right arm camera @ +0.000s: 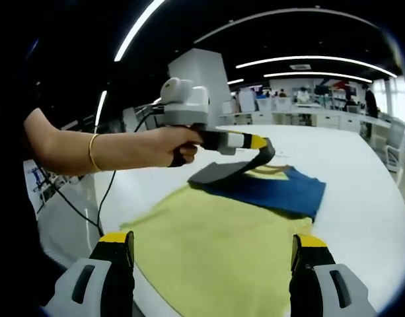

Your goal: Fold the garment on the visible template until the final outline fits inside the template.

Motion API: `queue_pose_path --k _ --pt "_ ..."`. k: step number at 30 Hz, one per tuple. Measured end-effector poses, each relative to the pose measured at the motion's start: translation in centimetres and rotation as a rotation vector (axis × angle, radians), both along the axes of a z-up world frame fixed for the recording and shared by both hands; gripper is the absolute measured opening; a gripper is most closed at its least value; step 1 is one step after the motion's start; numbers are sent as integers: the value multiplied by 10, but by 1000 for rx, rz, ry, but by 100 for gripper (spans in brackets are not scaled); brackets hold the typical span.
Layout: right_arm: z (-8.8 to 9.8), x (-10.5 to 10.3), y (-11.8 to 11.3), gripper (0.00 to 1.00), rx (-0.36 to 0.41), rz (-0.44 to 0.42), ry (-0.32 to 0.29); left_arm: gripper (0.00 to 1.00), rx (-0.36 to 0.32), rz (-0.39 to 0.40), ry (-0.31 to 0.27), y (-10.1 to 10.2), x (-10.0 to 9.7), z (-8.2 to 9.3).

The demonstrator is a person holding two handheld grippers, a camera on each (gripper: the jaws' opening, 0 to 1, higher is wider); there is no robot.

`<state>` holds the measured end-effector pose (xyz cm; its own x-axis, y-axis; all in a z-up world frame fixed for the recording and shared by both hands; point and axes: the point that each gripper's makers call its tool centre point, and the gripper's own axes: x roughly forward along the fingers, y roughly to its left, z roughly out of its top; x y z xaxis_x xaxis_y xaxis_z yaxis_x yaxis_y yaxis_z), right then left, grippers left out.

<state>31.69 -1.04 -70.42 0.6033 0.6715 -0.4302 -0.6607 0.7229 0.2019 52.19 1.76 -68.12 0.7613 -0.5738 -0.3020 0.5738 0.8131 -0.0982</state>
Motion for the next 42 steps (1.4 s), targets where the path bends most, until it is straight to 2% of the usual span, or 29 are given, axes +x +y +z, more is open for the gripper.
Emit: queue_pose_path --k 5,15,27,32,34,37,42 --pt "-1 0 1 99 5 -3 1 0 17 -20 10 -10 0 -5" --pt "-5 -1 2 99 9 -3 12 0 23 -51 11 -31 4 -4" --pt "-5 1 1 99 7 3 13 0 65 -92 86 -49 -9 -41" --pt "-7 1 -1 99 1 -2 16 1 28 -72 134 -53 -10 -54" --pt "-7 1 -2 99 1 -4 16 1 21 -94 156 -59 -15 -59" --pt "-7 1 -4 99 0 -7 15 5 32 -143 145 -66 -22 -61" --pt "-8 2 -10 99 -7 -13 17 23 35 -190 120 -66 -30 -54"
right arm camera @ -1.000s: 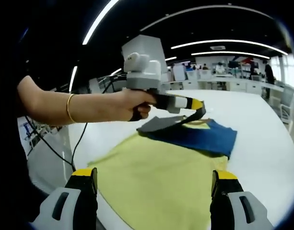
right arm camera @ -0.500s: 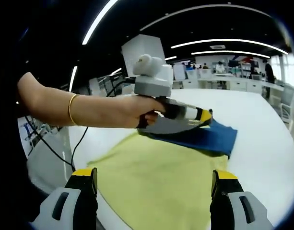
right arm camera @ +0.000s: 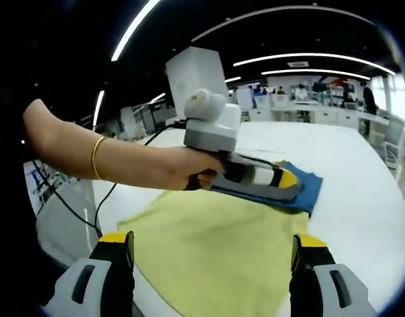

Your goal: Fold the garment on the visible template until the final outline fits inside the template.

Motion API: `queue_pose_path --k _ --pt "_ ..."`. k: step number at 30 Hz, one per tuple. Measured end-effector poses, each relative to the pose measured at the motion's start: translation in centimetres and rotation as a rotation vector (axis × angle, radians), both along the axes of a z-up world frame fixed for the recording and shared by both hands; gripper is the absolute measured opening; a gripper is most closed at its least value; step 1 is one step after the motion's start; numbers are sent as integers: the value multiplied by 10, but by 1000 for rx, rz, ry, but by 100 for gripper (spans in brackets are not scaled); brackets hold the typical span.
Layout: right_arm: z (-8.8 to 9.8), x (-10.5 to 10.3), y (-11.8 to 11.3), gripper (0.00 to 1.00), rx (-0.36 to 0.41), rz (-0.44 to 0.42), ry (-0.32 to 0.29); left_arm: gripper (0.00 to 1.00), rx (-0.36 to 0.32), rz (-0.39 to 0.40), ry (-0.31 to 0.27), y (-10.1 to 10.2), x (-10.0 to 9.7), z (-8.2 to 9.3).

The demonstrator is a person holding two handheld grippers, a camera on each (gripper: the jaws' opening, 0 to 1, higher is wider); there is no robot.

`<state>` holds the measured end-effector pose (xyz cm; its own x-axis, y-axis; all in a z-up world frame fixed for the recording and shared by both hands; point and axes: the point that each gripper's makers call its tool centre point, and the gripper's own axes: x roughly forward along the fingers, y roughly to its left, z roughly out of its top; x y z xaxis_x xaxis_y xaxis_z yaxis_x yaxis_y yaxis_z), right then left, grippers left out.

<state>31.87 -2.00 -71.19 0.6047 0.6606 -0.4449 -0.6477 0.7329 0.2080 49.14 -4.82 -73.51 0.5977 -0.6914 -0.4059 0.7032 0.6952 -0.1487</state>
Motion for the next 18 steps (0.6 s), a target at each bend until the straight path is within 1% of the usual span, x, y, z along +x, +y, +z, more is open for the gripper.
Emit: queue_pose_path --k 1,3,6,9,10,12,13,16,18 --pt "0 0 -1 99 -5 7 -1 27 1 0 6 2 -1 2" --pt "-1 -2 -3 99 -18 23 3 37 -5 -12 -13 4 -4 6" --pt "-1 -1 -6 99 -34 31 2 49 -20 -19 -18 10 -7 13" --pt "1 -2 -9 99 -44 48 4 60 -28 -26 -32 22 -11 18" --pt "1 -3 -10 99 -50 54 5 63 -34 -27 -35 25 -12 20" --pt "0 -4 -13 99 -67 66 8 62 -33 -7 -29 37 -14 21" --pt "-1 -5 -14 99 -79 74 13 64 -32 2 -22 42 -15 22" --pt "1 -4 -19 99 -94 74 7 73 -75 28 -22 58 -21 27" --pt "3 -3 -20 99 -91 75 3 75 -72 24 -22 68 -27 26"
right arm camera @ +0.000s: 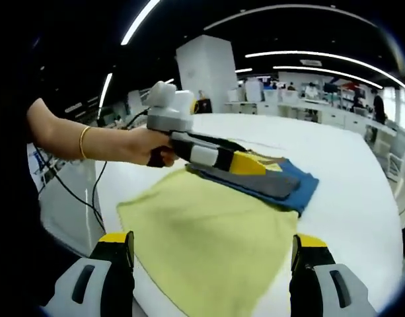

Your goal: Fold the garment on the visible template until the final outline fits inside the template.

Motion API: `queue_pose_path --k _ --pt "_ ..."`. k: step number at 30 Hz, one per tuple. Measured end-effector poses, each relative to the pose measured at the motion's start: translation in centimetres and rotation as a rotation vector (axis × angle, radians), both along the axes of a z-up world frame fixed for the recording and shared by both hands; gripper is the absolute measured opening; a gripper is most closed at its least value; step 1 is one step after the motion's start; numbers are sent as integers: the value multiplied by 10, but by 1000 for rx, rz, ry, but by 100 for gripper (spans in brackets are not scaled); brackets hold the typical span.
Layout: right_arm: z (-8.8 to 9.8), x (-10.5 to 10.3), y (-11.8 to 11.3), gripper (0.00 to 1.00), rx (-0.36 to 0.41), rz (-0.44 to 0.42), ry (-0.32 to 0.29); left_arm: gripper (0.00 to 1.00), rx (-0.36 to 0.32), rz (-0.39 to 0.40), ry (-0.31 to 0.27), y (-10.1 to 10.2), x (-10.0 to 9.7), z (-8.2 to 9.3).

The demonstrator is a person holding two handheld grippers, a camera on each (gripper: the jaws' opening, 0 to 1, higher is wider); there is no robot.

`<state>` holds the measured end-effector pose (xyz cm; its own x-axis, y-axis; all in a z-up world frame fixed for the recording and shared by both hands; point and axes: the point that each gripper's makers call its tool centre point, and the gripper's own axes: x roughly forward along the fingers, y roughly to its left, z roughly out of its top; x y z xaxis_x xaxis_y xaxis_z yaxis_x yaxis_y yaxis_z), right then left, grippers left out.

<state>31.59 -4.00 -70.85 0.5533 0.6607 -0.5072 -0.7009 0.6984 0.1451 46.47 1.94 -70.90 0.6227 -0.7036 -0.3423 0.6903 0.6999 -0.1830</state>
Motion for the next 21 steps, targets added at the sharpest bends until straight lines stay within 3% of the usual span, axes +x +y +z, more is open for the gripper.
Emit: queue_pose_path --k 5,16,21 --pt "-1 -2 1 99 -14 27 4 83 -5 7 16 21 -12 -1" --pt "-3 -10 4 99 -44 83 19 97 12 -18 -20 64 -50 8" --pt "-3 -12 0 99 -59 89 20 99 4 -27 -25 85 -67 9"
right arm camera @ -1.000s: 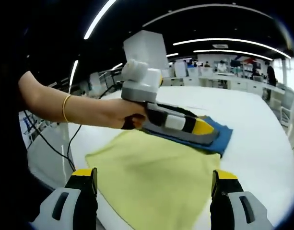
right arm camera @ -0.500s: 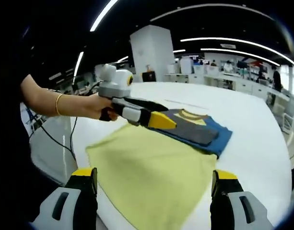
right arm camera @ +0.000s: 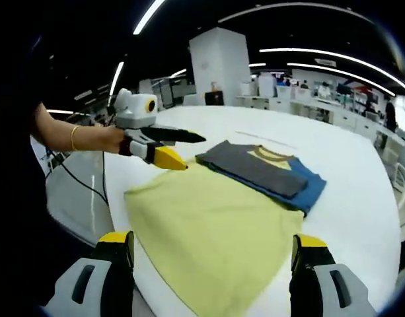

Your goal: Fold the garment on the visible template until the final outline fits inside the template.

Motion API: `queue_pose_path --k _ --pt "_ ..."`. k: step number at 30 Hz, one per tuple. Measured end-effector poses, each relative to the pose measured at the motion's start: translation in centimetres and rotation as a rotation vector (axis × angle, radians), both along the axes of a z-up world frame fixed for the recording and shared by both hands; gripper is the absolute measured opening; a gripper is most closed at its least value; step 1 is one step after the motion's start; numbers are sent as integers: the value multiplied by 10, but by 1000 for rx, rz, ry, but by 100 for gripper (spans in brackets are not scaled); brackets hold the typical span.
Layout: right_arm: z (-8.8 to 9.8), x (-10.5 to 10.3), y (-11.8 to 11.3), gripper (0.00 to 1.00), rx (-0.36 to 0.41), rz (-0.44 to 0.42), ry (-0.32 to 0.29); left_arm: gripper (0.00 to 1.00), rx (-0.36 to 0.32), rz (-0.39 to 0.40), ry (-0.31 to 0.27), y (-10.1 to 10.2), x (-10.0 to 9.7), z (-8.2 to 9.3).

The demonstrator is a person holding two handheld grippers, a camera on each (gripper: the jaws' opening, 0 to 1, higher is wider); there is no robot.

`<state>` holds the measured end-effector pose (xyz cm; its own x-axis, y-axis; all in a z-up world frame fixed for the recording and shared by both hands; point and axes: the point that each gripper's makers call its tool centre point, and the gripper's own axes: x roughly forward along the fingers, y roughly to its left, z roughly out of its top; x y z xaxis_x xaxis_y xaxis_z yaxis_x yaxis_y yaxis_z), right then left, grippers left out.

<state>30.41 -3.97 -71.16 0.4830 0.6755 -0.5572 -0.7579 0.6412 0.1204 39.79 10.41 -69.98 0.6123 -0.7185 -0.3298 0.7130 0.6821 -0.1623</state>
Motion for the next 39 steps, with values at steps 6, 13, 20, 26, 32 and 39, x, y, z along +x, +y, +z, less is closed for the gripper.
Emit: queue_pose_path --k 6,13,20,26,32,39 --pt "-5 -5 -1 99 -28 29 13 99 6 -2 1 20 -15 -3" --pt "-14 -9 2 99 -52 54 21 99 57 -65 15 33 -43 -10" --pt "-25 -16 0 99 -82 77 44 96 102 -96 42 50 -68 -23" --pt "-35 -23 -9 94 -134 102 48 92 147 -109 77 62 -90 -38" --pt "-46 -35 -18 88 -198 140 61 86 189 -108 90 74 -106 -47" --pt "-60 -46 -27 77 -259 166 78 73 269 -166 109 83 -130 -61"
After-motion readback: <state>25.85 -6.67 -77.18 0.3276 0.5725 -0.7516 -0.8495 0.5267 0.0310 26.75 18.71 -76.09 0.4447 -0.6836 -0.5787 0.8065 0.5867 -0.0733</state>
